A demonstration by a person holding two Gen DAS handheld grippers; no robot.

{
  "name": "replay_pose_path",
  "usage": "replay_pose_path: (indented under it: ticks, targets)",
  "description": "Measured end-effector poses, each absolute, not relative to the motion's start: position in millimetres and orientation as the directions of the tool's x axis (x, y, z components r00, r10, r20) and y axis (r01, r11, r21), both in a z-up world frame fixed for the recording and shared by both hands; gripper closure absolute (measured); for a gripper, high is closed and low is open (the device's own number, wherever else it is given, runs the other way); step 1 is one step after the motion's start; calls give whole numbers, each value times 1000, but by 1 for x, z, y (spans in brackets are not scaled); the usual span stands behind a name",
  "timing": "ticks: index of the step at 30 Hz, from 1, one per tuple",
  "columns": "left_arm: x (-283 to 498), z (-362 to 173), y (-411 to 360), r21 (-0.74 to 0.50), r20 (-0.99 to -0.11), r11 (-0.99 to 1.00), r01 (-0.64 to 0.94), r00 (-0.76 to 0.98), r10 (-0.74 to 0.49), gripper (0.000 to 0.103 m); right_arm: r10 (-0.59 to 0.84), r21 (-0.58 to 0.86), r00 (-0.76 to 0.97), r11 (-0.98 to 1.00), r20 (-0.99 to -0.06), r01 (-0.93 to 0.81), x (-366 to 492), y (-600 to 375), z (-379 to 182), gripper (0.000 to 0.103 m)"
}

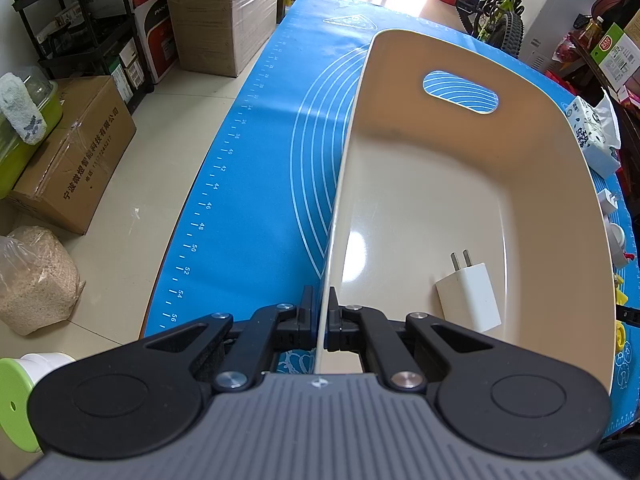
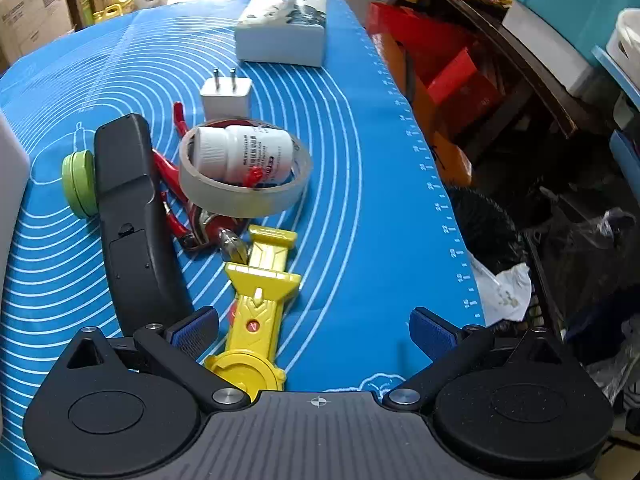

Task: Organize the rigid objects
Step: 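Move the right gripper to the yellow plastic tool and grasp it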

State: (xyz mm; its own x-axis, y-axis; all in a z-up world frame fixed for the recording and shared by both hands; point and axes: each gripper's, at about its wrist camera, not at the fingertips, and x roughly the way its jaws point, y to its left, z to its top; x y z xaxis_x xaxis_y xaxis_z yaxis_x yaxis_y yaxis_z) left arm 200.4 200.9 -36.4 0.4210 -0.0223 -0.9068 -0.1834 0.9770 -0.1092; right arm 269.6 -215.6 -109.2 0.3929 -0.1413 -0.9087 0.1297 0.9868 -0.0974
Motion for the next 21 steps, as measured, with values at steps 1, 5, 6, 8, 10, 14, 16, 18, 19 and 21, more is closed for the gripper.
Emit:
replay_pose_path:
  ticks: [1, 5, 6, 8, 10, 14, 16, 18, 19, 21]
  targets:
    - [200, -36, 201, -109, -907, 977, -183, 421, -22, 98, -133, -89, 392, 988, -910, 129, 270, -216, -110, 2]
    - [201, -36, 201, -111, -907, 977, -184, 421, -23, 98, -110, -62, 366, 988, -924, 141, 273, -215, -115, 2]
    - [200, -35, 201, -111, -907, 977, -185, 421, -23, 98, -122, -76, 362, 987, -924, 139, 273, -214, -116, 2]
    - [200, -35, 201, -111, -906, 976, -185, 422, -23, 98, -143, -105, 347, 986, -927, 126, 274, -211, -121, 2]
    - [201, -35, 201, -112, -906, 976, -185, 423, -24, 98, -144, -102, 344, 985, -928, 137, 273, -212, -123, 2]
    - [201, -35, 201, -112, -906, 976, -186, 423, -24, 98, -132, -82, 335, 984, -933, 160, 273, -215, -125, 3]
    - [201, -35, 201, -111, -906, 976, -185, 423, -23, 98, -127, -74, 343, 984, -931, 162, 271, -215, -124, 5]
    - [201, -35, 201, -112, -906, 976, -186, 423, -23, 98, -112, -58, 354, 986, -929, 159, 269, -213, -122, 13]
    - [201, -35, 201, -112, -906, 976, -186, 423, -24, 98, -104, -52, 359, 987, -927, 153, 269, -213, -121, 15]
    - [201, -35, 201, -112, -905, 976, -186, 424, -23, 98, -95, -47, 369, 990, -924, 136, 268, -209, -118, 24]
